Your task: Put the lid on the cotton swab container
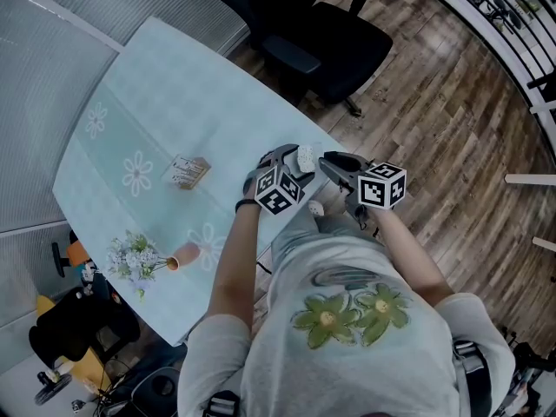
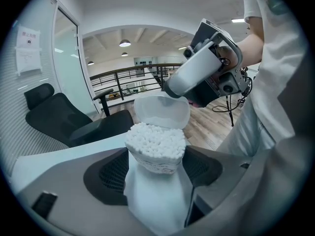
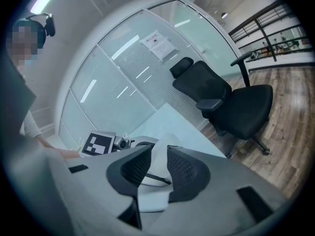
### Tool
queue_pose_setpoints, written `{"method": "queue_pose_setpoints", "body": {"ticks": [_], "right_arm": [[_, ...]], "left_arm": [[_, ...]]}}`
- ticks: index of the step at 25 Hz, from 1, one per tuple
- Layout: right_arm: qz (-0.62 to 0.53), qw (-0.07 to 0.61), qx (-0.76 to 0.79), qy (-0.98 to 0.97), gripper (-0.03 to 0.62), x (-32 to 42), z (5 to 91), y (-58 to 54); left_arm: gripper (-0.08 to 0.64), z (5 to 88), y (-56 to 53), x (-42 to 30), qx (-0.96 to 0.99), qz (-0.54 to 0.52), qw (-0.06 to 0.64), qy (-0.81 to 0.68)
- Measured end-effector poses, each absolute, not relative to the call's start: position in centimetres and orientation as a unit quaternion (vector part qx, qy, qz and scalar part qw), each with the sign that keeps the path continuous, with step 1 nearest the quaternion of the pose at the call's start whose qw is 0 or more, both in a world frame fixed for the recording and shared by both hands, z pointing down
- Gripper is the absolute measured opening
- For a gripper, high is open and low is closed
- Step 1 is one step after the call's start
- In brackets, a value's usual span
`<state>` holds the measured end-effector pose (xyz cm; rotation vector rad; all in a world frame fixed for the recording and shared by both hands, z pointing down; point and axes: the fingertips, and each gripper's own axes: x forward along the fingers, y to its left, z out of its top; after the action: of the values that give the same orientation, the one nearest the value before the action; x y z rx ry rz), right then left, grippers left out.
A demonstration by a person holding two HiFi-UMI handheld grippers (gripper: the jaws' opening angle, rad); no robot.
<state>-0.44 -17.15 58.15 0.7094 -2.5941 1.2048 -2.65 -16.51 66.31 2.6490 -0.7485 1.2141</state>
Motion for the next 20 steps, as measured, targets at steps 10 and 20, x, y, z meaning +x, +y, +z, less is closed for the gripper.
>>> {"method": "queue_pose_setpoints", "body": {"ticks": [10, 20], "right_arm": [[0.409, 0.103, 0.237, -0.875, 0.097, -0.72, 58.18, -17.17], [0.389, 0.121, 0.236, -0.882, 0.101, -1.13, 58.2, -16.97]], "left_arm": [[0.336, 66.4, -16.45, -2.81, 0.879, 0.4, 0.074, -0.249], [0.334, 66.45, -16.32, -2.8, 0.877, 0.402, 0.076, -0.251]]}}
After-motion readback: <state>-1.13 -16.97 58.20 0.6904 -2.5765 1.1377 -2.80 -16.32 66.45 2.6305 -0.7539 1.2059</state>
